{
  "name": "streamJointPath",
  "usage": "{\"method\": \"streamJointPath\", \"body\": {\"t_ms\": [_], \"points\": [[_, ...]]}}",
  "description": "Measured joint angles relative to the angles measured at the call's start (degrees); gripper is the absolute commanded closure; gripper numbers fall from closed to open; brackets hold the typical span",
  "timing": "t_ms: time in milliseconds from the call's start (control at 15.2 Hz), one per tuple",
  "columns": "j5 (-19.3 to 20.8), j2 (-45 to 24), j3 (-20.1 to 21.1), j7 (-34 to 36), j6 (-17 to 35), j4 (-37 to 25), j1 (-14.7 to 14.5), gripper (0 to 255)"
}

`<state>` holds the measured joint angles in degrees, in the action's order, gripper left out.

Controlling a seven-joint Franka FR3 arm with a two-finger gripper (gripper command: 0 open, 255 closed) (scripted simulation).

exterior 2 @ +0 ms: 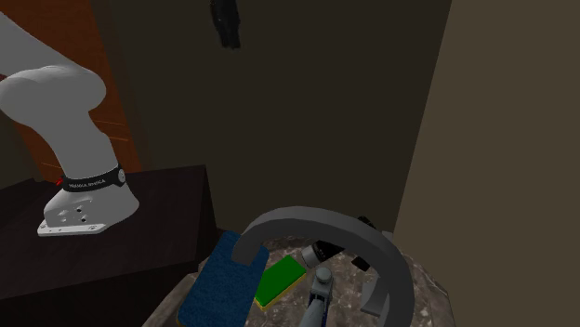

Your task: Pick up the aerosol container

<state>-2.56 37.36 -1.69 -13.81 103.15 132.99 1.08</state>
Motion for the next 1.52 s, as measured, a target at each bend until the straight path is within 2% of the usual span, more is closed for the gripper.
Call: {"method": "streamJointPath", "body": {"t_ms": [660, 1254, 1518], "points": [[-0.9, -17.3, -6.9, -8.4, 11.7, -1.4, 1.3, 0], [-5.7, -35.8, -11.5, -17.1, 18.2, -8.8, 2.5, 0], [-9.0, -45.5, -12.5, -21.2, 19.6, -14.6, 3.9, 0]]}}
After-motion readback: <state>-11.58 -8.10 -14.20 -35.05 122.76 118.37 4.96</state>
